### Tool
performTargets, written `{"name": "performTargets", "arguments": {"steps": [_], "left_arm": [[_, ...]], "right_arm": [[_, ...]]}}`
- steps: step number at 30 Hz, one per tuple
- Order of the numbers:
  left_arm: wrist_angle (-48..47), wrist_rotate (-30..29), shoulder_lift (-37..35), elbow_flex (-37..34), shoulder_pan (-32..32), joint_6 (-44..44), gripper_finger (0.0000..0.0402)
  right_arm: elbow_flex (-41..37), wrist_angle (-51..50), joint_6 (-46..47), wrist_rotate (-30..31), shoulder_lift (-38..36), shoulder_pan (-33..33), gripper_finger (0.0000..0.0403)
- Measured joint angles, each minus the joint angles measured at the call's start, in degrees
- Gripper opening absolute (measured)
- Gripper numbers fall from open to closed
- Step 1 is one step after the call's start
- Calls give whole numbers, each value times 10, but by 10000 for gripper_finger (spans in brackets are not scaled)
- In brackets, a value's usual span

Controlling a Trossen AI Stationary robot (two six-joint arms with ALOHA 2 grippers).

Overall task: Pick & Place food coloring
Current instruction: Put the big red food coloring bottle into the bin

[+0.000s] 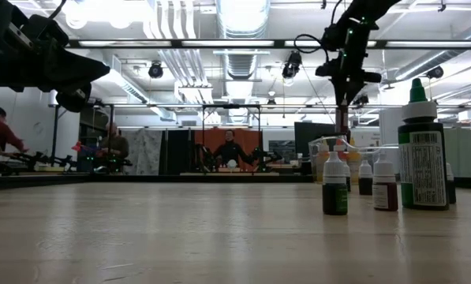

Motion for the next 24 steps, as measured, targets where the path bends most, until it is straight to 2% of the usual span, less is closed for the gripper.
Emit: {"name": "performTargets", "arguments": {"steps": [12,24], "left_arm": [[0,0,0,0,0,0,0],[0,0,0,0,0,0,0]], "right_arm": [[-23,-9,33,0,-1,-31,109],[-23,-69,53,15,-6,-33,109]]}}
